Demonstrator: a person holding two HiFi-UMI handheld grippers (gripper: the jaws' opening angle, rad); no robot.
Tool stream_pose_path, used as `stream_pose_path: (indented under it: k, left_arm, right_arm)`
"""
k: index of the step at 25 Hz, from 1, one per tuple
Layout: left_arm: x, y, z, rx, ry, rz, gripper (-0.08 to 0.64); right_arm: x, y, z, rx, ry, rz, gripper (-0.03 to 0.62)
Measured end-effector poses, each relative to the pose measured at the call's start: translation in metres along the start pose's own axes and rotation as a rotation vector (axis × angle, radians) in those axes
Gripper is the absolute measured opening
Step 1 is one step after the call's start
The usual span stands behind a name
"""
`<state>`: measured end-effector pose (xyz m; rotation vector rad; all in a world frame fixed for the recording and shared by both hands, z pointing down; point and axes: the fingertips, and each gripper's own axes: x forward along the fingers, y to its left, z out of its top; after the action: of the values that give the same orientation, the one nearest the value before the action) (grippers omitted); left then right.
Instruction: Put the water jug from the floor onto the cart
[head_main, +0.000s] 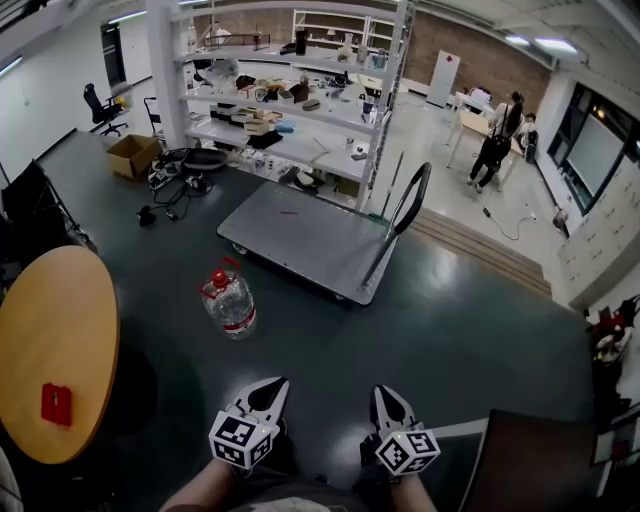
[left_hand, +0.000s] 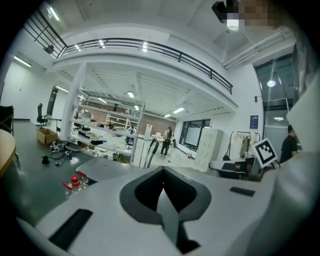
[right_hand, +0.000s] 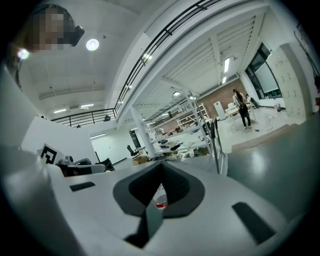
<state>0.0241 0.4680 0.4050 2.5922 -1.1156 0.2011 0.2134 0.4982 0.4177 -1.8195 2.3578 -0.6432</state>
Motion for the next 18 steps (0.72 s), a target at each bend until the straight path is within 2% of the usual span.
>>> stream_pose_path:
  k: [4,11,14,18]
  left_arm:
    - [0.019,0.049,0.026,0.017,-0.015,0.005,0.008]
    - [0.018,0.129,0.045,-0.010,-0.036,0.035,0.008]
    - [0.021,0.160,0.050,-0.013,-0.039,0.044,0.008]
    - [0.033,0.186,0.052,-0.014,-0.027,0.025,0.008]
  right_arm:
    - [0.069,0.018,0.021,-0.048,-0.008,0.018,-0.009]
    - [0.152,0.061,0.037,-0.041,-0.029,0.056,-0.009]
    - [0.176,0.063,0.040,-0.035,-0.030,0.041,-0.009]
    - [0.192,0.056,0.044,0.031,-0.067,-0.012,-0.009]
